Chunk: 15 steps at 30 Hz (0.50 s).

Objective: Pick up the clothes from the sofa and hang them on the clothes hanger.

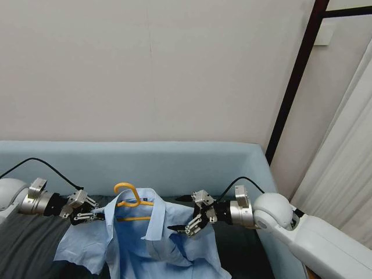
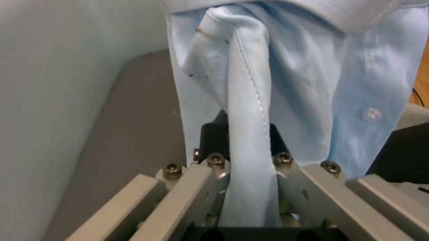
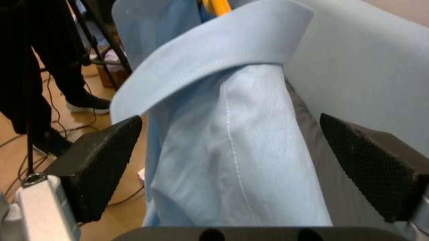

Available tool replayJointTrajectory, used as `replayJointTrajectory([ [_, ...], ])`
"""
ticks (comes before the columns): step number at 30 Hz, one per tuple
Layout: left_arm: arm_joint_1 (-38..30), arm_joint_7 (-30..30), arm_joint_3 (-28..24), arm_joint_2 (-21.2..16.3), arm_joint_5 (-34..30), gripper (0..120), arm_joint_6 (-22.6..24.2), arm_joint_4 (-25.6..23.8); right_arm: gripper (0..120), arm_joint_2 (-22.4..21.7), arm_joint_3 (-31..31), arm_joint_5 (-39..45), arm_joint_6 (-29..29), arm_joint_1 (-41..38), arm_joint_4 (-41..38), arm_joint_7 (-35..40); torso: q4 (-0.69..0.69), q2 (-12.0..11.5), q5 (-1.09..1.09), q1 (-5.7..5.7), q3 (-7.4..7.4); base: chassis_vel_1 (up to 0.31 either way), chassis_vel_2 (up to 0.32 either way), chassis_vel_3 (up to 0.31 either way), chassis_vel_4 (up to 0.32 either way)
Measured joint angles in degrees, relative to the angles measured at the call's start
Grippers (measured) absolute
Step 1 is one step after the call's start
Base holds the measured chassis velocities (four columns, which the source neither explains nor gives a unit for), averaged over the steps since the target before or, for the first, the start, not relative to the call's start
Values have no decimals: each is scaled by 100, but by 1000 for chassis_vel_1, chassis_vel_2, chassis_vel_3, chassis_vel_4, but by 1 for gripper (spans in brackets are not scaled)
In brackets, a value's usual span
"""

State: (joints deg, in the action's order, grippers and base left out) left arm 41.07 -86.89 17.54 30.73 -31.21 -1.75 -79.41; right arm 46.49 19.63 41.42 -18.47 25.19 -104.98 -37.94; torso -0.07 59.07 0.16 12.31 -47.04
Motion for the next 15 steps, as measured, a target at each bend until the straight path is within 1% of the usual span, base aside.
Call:
replayJointTrajectory([
  [3,-98,-7,-77,46,14,1,-30,48,100,63,49,-69,-9,-63,99,-31,0,0,0,0,0,0,0,0,0],
  [4,-165,-15,-129,75,24,1,-42,83,97,93,73,-99,-14,-93,151,-40,-1,0,0,0,0,0,0,0,0],
  [7,-308,-50,-245,139,70,1,-63,169,85,126,117,-169,-30,-164,253,-89,-1,0,1,0,0,0,0,0,0],
  [8,-308,-50,-245,139,70,1,-63,169,85,126,117,-169,-30,-164,253,-89,-1,0,1,0,0,0,0,0,0],
  [12,-432,-68,-357,223,128,1,-91,249,67,125,160,-215,-30,-254,369,-275,-1,0,0,0,0,0,0,0,0],
  [13,-432,-68,-357,223,128,1,-91,249,67,125,160,-215,-30,-254,369,-275,-1,0,0,0,0,0,0,0,0],
  [15,-469,-68,-395,256,148,1,-106,271,59,131,178,-229,-27,-293,413,-331,-1,0,1,0,0,0,0,0,0],
])
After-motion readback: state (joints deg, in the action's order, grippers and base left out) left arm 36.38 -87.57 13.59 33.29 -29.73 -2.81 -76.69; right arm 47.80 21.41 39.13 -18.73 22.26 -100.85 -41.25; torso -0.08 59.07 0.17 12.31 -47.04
